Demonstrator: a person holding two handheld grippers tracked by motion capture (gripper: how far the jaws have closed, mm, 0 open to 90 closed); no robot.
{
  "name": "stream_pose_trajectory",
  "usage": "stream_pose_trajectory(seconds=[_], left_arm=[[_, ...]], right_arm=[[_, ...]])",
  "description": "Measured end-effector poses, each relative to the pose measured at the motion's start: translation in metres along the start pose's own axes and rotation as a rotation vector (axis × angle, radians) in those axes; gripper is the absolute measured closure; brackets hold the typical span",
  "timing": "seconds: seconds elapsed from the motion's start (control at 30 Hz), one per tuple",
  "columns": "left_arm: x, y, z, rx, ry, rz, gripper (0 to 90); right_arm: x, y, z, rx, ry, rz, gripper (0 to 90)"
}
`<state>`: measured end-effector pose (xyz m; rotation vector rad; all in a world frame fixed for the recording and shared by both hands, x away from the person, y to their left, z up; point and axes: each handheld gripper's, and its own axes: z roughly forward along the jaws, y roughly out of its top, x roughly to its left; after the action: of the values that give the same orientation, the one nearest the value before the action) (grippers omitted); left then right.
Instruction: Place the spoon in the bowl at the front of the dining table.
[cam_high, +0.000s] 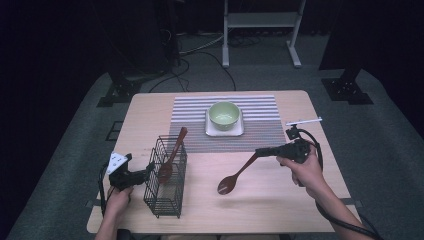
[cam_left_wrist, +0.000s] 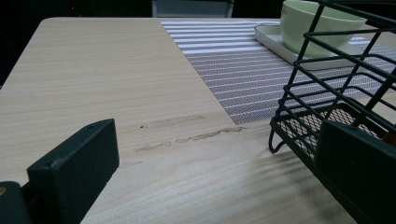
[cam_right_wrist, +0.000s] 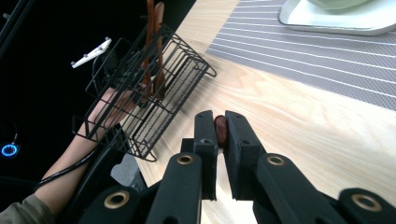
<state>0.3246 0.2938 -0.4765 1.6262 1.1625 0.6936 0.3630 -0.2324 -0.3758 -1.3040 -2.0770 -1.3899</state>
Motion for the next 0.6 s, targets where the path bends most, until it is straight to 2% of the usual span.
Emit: stream_pose_trajectory(seconds=[0.2,0.6], left_arm=[[0.0,0.0,0.0,0.0,0.0,0.0,0.0],[0.0003,-0.0001,-0.0001,-0.003,-0.003,-0.004,0.0]], right_arm=[[-0.0059,-0.0023,-0.0017,-0.004,-0.01,0.013,82.8],[-0.0086,0.0014,-0.0035,-0.012,-0.039,0.009,82.8]])
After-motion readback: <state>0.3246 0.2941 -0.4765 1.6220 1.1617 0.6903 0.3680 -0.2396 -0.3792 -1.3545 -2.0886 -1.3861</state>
